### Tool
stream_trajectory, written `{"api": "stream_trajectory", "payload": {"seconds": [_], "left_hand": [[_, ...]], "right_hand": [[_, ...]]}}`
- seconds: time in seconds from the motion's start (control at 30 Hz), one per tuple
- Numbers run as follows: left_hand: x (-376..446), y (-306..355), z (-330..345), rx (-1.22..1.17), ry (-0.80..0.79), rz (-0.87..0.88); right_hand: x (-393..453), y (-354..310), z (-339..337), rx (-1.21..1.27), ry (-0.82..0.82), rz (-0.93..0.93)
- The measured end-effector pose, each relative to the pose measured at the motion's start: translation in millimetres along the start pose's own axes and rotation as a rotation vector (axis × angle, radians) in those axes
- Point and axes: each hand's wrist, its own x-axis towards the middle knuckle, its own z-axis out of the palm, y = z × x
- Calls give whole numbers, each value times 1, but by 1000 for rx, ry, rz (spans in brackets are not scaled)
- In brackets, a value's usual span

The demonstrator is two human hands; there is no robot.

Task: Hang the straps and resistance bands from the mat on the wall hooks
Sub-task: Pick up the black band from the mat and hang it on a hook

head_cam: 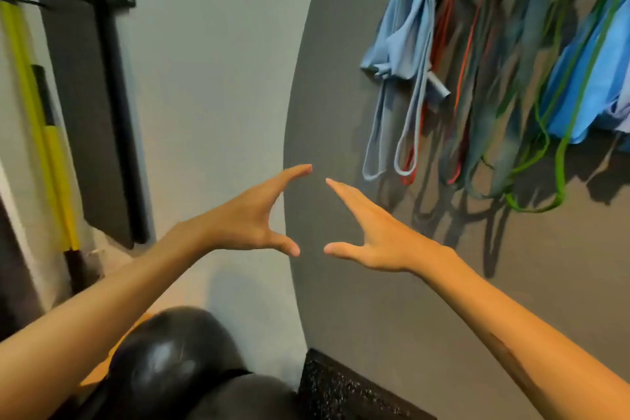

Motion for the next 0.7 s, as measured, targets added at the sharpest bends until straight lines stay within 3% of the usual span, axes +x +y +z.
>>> {"api": "stream_trajectory", "payload": {"seconds": [0.3,0.5,0.7], "left_hand": [[-285,-4,0,-69,48,-441],[-433,46,13,-128,311,-857],[-533,148,33,-35,516,-1210]], "right_hand": [[5,-155,176,255,-376,-252],[6,-238,260,421,-618,-475],[-10,-330,312,539,-827,-744]]}}
